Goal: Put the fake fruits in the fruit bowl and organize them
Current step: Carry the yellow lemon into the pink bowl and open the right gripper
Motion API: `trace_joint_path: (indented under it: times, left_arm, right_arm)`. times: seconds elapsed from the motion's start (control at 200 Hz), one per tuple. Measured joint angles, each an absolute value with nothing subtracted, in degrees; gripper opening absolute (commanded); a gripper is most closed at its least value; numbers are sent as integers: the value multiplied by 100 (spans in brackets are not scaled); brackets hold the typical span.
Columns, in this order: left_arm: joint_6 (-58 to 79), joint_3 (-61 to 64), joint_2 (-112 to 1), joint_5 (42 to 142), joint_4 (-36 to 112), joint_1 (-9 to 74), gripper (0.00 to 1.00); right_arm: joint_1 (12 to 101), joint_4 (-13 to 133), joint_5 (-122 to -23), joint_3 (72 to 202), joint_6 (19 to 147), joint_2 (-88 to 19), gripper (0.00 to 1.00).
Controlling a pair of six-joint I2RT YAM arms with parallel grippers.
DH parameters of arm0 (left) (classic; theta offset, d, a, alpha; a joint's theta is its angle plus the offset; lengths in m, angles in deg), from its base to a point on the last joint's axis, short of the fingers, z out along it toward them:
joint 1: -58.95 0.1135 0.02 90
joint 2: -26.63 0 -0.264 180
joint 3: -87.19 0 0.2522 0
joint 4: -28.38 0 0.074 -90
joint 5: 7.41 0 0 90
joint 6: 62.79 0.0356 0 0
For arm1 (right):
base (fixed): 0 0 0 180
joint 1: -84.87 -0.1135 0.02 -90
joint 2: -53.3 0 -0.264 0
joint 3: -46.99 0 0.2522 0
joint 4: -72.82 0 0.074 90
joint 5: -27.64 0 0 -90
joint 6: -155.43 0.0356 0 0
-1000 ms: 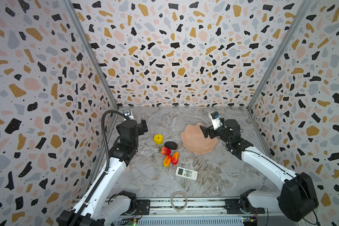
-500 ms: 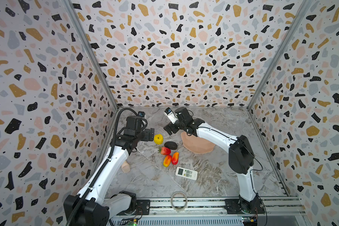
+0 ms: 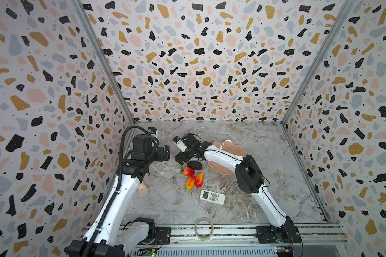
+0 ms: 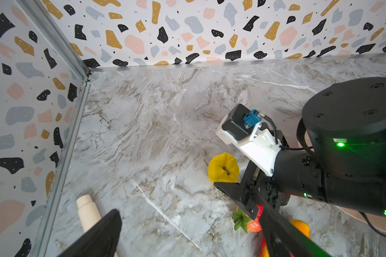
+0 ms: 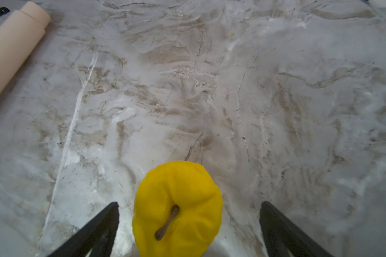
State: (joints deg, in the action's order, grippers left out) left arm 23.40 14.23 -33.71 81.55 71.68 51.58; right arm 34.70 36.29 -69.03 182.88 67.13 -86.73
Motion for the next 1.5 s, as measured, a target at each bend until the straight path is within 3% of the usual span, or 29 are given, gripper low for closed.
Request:
trace_joint_path:
  times: [0.14,0.365,0.531,0.766,0.931,1.152,1.292,1.502]
  left_arm:
    - [2340,1458,-3371,8172,7135,5201,100]
    - [2340,1458,-3377,8247,7057,5236,100]
    - [2340,1458,-3388,8277,7039,5254,100]
    - [2342,1467,-3425,8282,7035,5258,100]
    - [2347,1488,-3443,8284,7037,5260,100]
    - [2360,1491,-3539,8323,7037,5282,100]
    - [2360,1491,-3565,8341,7037,5284,100]
    - [2362,1491,-3565,8356,7037,5284,100]
  right_arm:
    - [3470,3666,-6960,18320,6835,-8839,94]
    - [3470,3745,-7096,18318,6995,-8970,55]
    - [3470,4020,-7142,18200,6986,-8942,44]
    - [3505,3996,-6895,17440,6654,-8216,41]
    - [3767,4149,-6626,16207,6444,-6686,39]
    - [4849,4676,-6175,14410,6428,-4760,37]
    - [5389,4855,-6003,13516,6520,-4522,37]
    - [5476,4899,-6049,12762,6625,-4725,36]
